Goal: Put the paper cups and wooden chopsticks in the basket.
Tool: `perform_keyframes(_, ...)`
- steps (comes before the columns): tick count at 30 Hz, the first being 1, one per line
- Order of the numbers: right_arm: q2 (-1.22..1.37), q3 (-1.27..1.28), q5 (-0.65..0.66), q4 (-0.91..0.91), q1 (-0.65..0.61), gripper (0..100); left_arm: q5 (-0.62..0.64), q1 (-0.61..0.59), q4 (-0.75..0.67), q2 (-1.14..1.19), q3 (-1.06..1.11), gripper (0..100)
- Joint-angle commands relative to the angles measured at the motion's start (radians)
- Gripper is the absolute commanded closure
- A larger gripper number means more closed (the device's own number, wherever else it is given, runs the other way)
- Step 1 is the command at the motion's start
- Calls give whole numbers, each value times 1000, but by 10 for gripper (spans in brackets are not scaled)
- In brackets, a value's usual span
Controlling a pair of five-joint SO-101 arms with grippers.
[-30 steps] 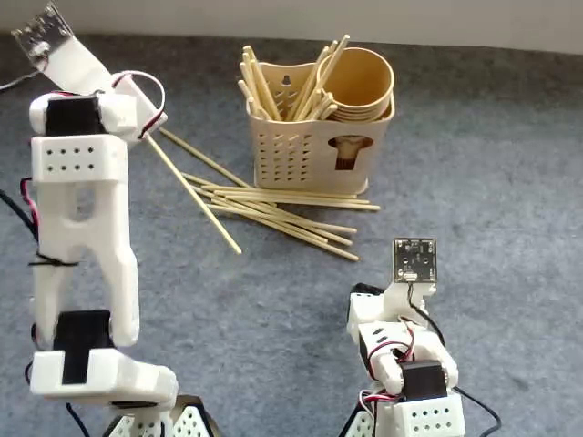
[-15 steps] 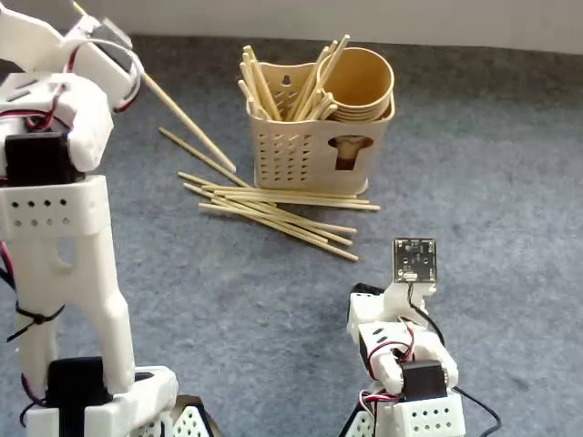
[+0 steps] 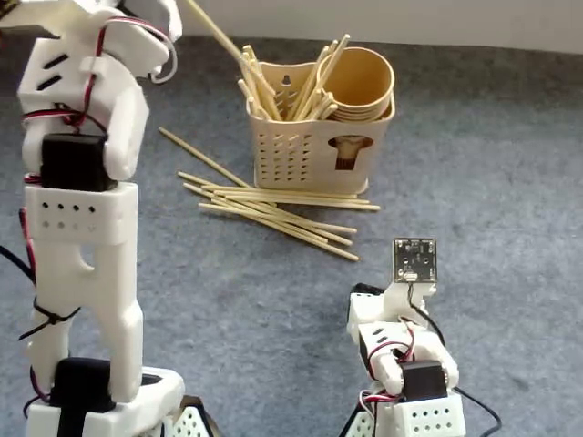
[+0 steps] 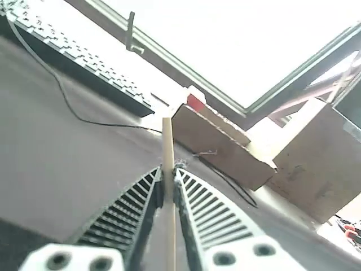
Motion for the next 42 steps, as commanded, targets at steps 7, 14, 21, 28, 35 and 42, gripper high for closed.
perform_keyframes(7, -12, 148, -3, 4, -5, 994, -330, 239, -95, -31, 70, 994)
perform_keyframes(14, -12, 148, -3, 4, -5, 994, -434, 252, -385, -30, 248, 994)
perform_keyframes(21, -12, 148, -3, 4, -5, 994, -540, 254, -635, -30, 475, 994)
perform_keyframes(28, -12, 148, -3, 4, -5, 994, -534, 254, -651, -39, 611, 994)
perform_keyframes(35, -12, 148, -3, 4, -5, 994, -532, 252, -651, -39, 771, 990)
perform_keyframes(42, -12, 148, -3, 4, -5, 994, -532, 248, -651, -41, 911, 983)
